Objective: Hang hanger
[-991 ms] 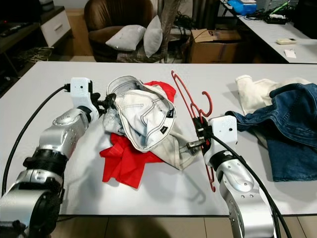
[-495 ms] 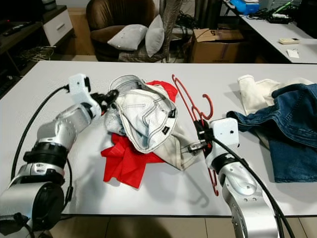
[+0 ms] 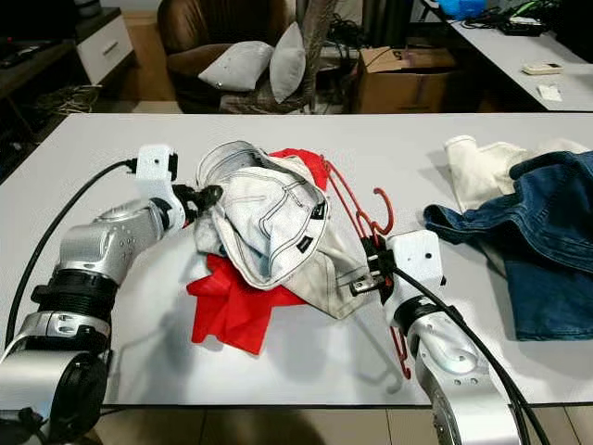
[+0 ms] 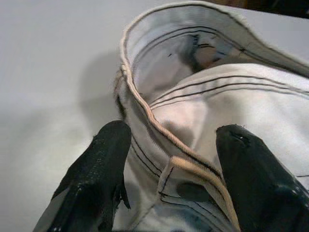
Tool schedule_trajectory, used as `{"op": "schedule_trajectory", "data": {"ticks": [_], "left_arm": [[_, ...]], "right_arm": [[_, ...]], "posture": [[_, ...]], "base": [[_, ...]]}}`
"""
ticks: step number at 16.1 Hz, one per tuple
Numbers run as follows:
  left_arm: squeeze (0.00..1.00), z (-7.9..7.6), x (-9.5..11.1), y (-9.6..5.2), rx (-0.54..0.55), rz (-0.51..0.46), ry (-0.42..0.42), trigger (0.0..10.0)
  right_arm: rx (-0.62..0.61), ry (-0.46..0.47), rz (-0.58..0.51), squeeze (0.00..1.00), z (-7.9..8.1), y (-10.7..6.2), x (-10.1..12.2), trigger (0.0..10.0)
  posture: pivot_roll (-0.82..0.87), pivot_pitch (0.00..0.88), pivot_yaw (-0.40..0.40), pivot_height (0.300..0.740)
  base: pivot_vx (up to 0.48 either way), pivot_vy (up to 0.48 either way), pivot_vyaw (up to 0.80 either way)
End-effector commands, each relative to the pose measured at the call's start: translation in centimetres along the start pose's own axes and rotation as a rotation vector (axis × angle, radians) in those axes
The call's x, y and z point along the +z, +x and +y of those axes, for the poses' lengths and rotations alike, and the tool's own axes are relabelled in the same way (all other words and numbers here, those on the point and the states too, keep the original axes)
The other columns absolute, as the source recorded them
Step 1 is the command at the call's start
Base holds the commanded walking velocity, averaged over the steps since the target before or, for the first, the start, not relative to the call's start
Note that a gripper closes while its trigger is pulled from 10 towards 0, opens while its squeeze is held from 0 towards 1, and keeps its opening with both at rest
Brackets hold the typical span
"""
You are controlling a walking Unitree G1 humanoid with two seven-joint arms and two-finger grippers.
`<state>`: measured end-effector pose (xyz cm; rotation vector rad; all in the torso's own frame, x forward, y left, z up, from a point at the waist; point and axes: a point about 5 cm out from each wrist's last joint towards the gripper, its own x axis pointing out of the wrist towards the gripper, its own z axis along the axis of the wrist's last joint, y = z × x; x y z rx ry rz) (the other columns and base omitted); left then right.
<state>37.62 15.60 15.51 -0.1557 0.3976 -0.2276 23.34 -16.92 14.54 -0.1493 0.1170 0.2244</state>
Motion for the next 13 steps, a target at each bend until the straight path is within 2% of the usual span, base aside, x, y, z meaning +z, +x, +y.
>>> {"op": "schedule_trajectory", "data": {"ticks": [1, 2, 3, 4, 7, 8, 9, 10, 11, 12, 13], "left_arm": [[0.00, 0.9, -0.2, -0.4, 0.056, 0.019, 0.029, 10.0], [0.00, 0.9, -0.2, -0.5, 0.056, 0.019, 0.024, 10.0], [0.00, 0.7, -0.6, -0.5, 0.028, 0.043, -0.026, 10.0], [0.00, 0.5, -1.1, -0.4, -0.007, 0.068, -0.128, 10.0], [0.00, 0.4, -2.0, -0.5, -0.068, 0.125, -0.295, 10.0], [0.00, 0.2, -2.1, -0.7, -0.103, 0.144, -0.328, 10.0], [0.00, 0.0, -2.1, -0.9, -0.132, 0.169, -0.327, 10.0], [0.00, 0.1, -2.2, -1.0, -0.133, 0.191, -0.284, 8.9], [0.00, 0.4, -2.1, -1.0, -0.125, 0.201, -0.259, 4.5], [0.00, 0.7, -1.9, -0.8, -0.116, 0.204, -0.241, 2.4], [0.00, 0.8, -1.9, -0.8, -0.114, 0.206, -0.246, 1.7]], "right_arm": [[0.006, -0.013, -0.004, 0.00, 0.2, -0.2, 0.3, 10.0], [0.005, -0.013, -0.003, 0.00, 0.2, -0.2, 0.3, 10.0], [0.003, -0.012, 0.000, 0.00, 0.2, -0.2, 0.3, 10.0], [0.006, -0.013, 0.005, 0.00, 0.2, -0.2, 0.2, 10.0], [0.013, -0.014, 0.014, 0.00, 0.4, -0.2, 0.1, 10.0], [0.016, -0.016, 0.020, 0.00, 0.5, -0.3, 0.1, 10.0], [0.019, -0.018, 0.027, 0.00, 0.5, -0.3, 0.0, 10.0], [0.019, -0.019, 0.031, 0.00, 0.5, -0.2, -0.1, 10.0], [0.020, -0.021, 0.032, 0.00, 0.5, -0.2, -0.1, 10.0], [0.019, -0.022, 0.034, 0.00, 0.5, -0.1, -0.1, 10.0], [0.019, -0.023, 0.034, 0.00, 0.5, -0.1, -0.1, 10.0]], "posture": [[-0.09, 0.000, 0.085, 0.740], [-0.08, 0.000, 0.084, 0.740], [-0.08, 0.000, 0.084, 0.740], [-0.08, 0.000, 0.085, 0.740], [-0.08, 0.000, 0.088, 0.740], [-0.07, 0.000, 0.088, 0.740], [-0.07, 0.000, 0.085, 0.740], [-0.07, 0.000, 0.086, 0.740], [-0.06, 0.000, 0.085, 0.740], [-0.06, 0.000, 0.085, 0.740], [-0.06, 0.000, 0.086, 0.740]], "base": [[0.000, 0.000, 0.00], [0.000, 0.000, 0.00], [0.000, 0.000, 0.00], [0.000, 0.000, 0.00], [0.000, 0.000, 0.00], [0.000, 0.000, 0.00], [0.000, 0.000, 0.00], [0.000, 0.000, 0.00], [0.000, 0.000, 0.00], [0.000, 0.000, 0.00], [0.000, 0.000, 0.00]]}}
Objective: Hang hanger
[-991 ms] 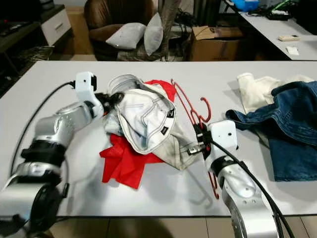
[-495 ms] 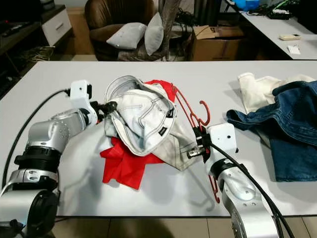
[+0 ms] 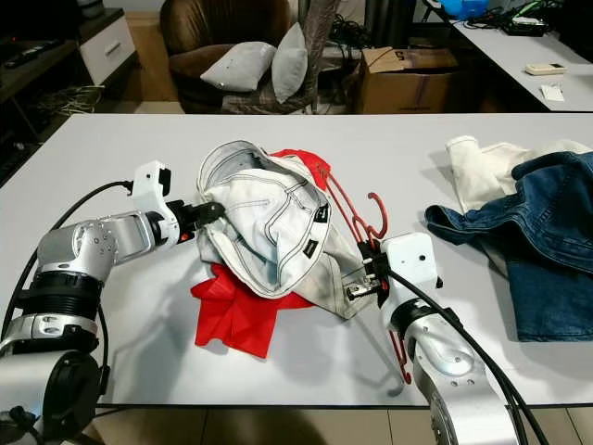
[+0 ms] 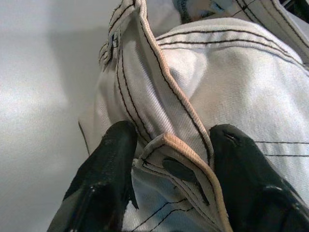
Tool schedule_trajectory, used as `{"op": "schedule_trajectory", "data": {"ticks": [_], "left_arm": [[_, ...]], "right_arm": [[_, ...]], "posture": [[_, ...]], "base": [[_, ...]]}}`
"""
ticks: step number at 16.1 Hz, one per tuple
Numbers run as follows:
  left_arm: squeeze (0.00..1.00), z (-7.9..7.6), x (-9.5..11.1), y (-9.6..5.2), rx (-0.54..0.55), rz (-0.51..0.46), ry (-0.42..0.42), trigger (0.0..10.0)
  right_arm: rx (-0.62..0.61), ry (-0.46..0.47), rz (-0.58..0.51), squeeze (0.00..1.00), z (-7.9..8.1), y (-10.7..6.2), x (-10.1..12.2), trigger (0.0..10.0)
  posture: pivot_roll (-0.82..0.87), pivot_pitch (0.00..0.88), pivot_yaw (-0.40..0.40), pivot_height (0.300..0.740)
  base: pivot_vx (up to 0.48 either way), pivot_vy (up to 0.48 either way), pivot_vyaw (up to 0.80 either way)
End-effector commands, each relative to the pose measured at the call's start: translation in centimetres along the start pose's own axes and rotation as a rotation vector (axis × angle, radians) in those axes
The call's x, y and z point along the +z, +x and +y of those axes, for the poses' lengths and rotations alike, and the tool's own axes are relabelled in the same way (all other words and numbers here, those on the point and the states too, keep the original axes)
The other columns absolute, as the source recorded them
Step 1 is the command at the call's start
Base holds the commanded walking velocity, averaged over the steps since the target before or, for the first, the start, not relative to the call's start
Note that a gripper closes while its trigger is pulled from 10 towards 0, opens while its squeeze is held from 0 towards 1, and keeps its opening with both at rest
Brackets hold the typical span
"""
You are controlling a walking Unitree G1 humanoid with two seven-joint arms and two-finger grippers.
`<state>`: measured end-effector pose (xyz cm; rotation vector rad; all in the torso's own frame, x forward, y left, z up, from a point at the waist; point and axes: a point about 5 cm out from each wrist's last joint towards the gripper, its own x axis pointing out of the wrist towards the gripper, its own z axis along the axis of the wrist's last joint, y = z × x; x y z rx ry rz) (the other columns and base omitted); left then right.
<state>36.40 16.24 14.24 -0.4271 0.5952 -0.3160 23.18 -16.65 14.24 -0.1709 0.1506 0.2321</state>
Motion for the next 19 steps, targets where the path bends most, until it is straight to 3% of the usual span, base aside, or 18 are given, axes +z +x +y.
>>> {"op": "schedule_trajectory", "data": {"ticks": [1, 2, 11, 17, 19], "left_arm": [[0.00, 0.4, -0.1, 0.2, 0.029, 0.032, 0.006, 0.8], [0.00, 0.6, -0.1, 0.4, 0.039, 0.039, 0.001, 0.0], [0.00, 1.6, -0.7, 0.8, -0.006, 0.080, -0.055, 0.0], [0.00, 1.7, 0.4, 0.4, -0.061, 0.028, -0.052, 0.0], [0.00, 1.7, 0.9, 0.2, -0.067, 0.005, -0.012, 0.0]], "right_arm": [[0.010, -0.006, -0.001, 0.00, 0.2, 0.0, 0.2, 10.0], [0.011, -0.007, -0.002, 0.00, 0.2, 0.1, 0.2, 10.0], [0.007, -0.015, -0.004, 0.00, 0.5, 0.1, 0.0, 10.0], [0.004, -0.015, -0.006, 0.00, 0.6, 0.6, -0.1, 10.0], [-0.006, -0.017, -0.004, 0.00, 0.5, 0.6, -0.2, 10.0]], "posture": [[-0.06, 0.000, 0.088, 0.740], [-0.06, 0.000, 0.092, 0.740], [-0.06, 0.000, 0.111, 0.740], [-0.03, 0.000, 0.111, 0.740], [-0.03, 0.000, 0.112, 0.740]], "base": [[0.000, 0.000, 0.00], [0.000, 0.000, 0.00], [0.000, 0.000, 0.00], [0.000, 0.000, 0.00], [0.000, 0.000, 0.00]]}}
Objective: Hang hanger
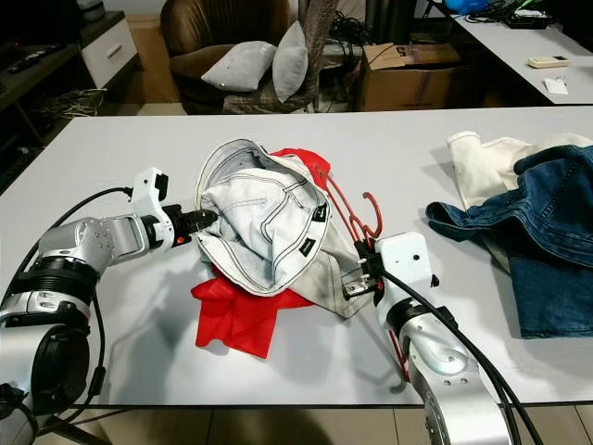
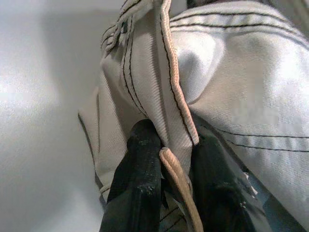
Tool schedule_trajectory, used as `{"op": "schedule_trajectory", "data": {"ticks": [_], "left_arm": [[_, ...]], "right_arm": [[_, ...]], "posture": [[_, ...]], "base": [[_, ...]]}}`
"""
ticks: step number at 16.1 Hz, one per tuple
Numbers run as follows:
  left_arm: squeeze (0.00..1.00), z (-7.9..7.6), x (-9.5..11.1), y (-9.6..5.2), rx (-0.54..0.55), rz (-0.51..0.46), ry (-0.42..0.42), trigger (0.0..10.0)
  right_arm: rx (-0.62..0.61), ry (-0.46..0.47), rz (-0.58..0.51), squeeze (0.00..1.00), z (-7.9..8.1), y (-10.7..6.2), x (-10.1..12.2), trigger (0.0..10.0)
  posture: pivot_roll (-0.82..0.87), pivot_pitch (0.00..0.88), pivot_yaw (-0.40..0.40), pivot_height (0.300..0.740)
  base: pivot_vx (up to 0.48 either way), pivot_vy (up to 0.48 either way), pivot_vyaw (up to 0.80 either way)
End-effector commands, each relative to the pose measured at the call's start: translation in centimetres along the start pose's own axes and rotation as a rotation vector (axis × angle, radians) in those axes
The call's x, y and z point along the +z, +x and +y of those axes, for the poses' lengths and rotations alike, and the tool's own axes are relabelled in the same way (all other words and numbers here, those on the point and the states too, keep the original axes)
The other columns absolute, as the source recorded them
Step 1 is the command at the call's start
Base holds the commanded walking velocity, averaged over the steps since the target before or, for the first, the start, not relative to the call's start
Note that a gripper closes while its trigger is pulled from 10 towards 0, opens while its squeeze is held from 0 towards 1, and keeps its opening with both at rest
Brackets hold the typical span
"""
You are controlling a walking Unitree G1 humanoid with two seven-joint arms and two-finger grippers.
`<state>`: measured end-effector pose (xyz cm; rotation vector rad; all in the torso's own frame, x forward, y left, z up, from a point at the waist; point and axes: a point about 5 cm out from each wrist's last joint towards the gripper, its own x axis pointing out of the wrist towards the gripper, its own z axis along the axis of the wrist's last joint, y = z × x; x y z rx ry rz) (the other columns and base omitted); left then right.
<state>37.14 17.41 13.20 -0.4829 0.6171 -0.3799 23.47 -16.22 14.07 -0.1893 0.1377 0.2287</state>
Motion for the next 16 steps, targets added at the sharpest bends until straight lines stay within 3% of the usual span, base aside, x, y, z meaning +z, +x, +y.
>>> {"op": "schedule_trajectory", "data": {"ticks": [1, 3, 5, 6, 7, 8, 9, 10, 11, 13, 15, 16], "left_arm": [[0.00, -0.2, 1.3, -0.4, -0.001, -0.043, 0.061, 0.0], [0.00, -2.6, 5.1, -1.1, -0.041, -0.203, 0.355, 0.0], [0.00, -5.0, 7.6, -2.0, -0.071, -0.276, 0.675, 0.0], [0.00, -6.0, 8.7, -2.6, -0.059, -0.308, 0.905, 0.0], [0.00, -7.5, 10.5, -3.7, -0.003, -0.409, 1.203, 0.0], [0.00, -8.4, 11.9, -4.4, 0.021, -0.493, 1.231, 0.0], [0.00, -10.7, 14.7, -6.5, 0.062, -0.697, 1.270, 0.0], [0.00, -12.3, 16.0, -8.1, 0.074, -0.825, 1.300, 0.0], [0.00, -12.7, 16.2, -8.4, 0.069, -0.852, 1.305, 0.0], [0.00, -13.1, 14.8, -8.0, 0.044, -0.801, 1.446, 0.0], [0.00, -11.9, 13.9, -7.7, 0.186, -0.809, 1.548, 0.0], [0.00, -11.8, 14.2, -7.8, 0.220, -0.829, 1.557, 0.0]], "right_arm": [[-0.005, 0.002, 0.006, 0.00, 0.0, 0.2, -0.1, 10.0], [-0.063, -0.004, -0.012, 0.00, -0.8, 0.5, 0.2, 10.0], [-0.122, -0.006, -0.044, 0.00, -1.6, 0.7, 0.7, 10.0], [-0.161, -0.007, -0.065, 0.00, -2.1, 0.8, 1.1, 10.0], [-0.216, 0.000, -0.099, 0.00, -2.9, 0.8, 1.6, 10.0], [-0.249, 0.007, -0.119, 0.00, -3.4, 0.7, 2.0, 10.0], [-0.302, 0.019, -0.163, 0.00, -4.2, 0.5, 2.6, 10.0], [-0.320, 0.038, -0.203, 0.00, -4.6, 0.3, 3.1, 10.0], [-0.320, 0.049, -0.218, 0.00, -4.6, 0.3, 3.2, 10.0], [-0.180, 0.075, -0.284, 0.00, -3.0, 0.1, 4.1, 10.0], [0.033, 0.109, -0.312, 0.00, -1.1, -1.0, 4.5, 10.0], [0.063, 0.106, -0.315, 0.00, -0.9, -1.3, 4.5, 10.0]], "posture": [[-0.03, 0.000, 0.111, 0.740], [-0.03, 0.000, 0.113, 0.740], [-0.03, 0.000, 0.116, 0.740], [-0.03, 0.000, 0.116, 0.740], [-0.03, 0.000, 0.115, 0.740], [-0.04, 0.000, 0.115, 0.740], [-0.03, 0.000, 0.115, 0.740], [-0.03, 0.000, 0.115, 0.740], [-0.03, 0.000, 0.115, 0.740], [-0.03, 0.000, 0.112, 0.740], [-0.04, 0.000, 0.108, 0.740], [-0.04, 0.000, 0.108, 0.740]], "base": [[0.000, 0.000, 0.00], [0.000, 0.000, 0.00], [0.000, 0.000, 0.00], [0.000, 0.000, 0.00], [0.000, 0.000, 0.00], [0.000, 0.000, 0.00], [0.000, 0.000, 0.00], [0.000, 0.000, 0.00], [0.000, 0.000, 0.00], [0.000, 0.000, 0.00], [0.000, 0.000, 0.00], [0.000, 0.000, 0.00]]}}
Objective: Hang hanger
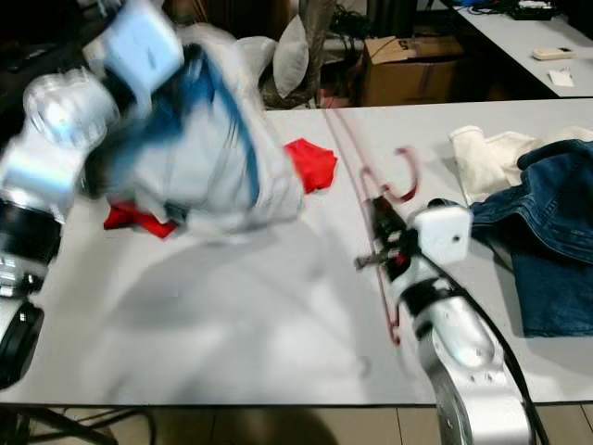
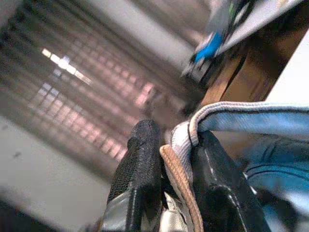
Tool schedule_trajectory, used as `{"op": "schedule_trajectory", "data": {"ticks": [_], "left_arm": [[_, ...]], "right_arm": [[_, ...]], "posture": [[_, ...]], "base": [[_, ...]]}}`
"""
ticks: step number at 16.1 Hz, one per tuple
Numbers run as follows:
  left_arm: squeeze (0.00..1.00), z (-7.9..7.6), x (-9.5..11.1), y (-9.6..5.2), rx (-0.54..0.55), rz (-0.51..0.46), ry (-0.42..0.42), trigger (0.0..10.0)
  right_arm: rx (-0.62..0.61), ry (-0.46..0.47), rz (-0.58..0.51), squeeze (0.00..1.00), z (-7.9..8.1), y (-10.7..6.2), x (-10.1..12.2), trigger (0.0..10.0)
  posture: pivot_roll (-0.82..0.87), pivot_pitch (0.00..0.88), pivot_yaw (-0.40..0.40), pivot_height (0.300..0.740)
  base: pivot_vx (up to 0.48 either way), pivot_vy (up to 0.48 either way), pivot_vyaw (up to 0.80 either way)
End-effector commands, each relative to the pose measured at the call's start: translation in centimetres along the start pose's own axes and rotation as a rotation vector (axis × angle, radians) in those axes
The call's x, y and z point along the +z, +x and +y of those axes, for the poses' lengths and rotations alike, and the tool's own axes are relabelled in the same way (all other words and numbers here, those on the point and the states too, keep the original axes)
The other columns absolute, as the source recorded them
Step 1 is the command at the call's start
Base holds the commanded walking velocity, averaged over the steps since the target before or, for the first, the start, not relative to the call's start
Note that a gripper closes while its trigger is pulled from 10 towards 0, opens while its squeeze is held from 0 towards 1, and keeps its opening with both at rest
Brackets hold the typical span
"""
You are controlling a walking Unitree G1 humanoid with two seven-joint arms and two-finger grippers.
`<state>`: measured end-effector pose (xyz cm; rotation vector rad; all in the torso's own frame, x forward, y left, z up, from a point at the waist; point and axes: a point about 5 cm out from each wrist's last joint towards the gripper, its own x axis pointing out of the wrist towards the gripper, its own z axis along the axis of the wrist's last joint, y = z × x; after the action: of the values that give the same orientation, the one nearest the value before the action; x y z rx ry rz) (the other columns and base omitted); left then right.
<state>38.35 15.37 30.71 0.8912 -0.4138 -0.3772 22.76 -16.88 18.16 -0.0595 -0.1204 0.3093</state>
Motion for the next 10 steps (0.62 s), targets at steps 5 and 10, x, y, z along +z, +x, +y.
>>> {"op": "schedule_trajectory", "data": {"ticks": [5, 10], "left_arm": [[0.00, 4.5, -0.8, 0.4, 0.177, 0.119, 0.157, 0.0], [0.00, -5.2, -3.9, -0.5, -0.153, 0.223, -0.089, 0.0]], "right_arm": [[0.060, -0.015, -0.065, 0.00, -0.7, -0.5, 1.8, 10.0], [0.193, -0.003, -0.053, 0.00, 0.5, -1.5, 2.2, 10.0]], "posture": [[-0.04, 0.000, 0.107, 0.740], [-0.06, 0.000, 0.106, 0.740]], "base": [[0.000, 0.000, 0.00], [0.000, 0.000, 0.00]]}}
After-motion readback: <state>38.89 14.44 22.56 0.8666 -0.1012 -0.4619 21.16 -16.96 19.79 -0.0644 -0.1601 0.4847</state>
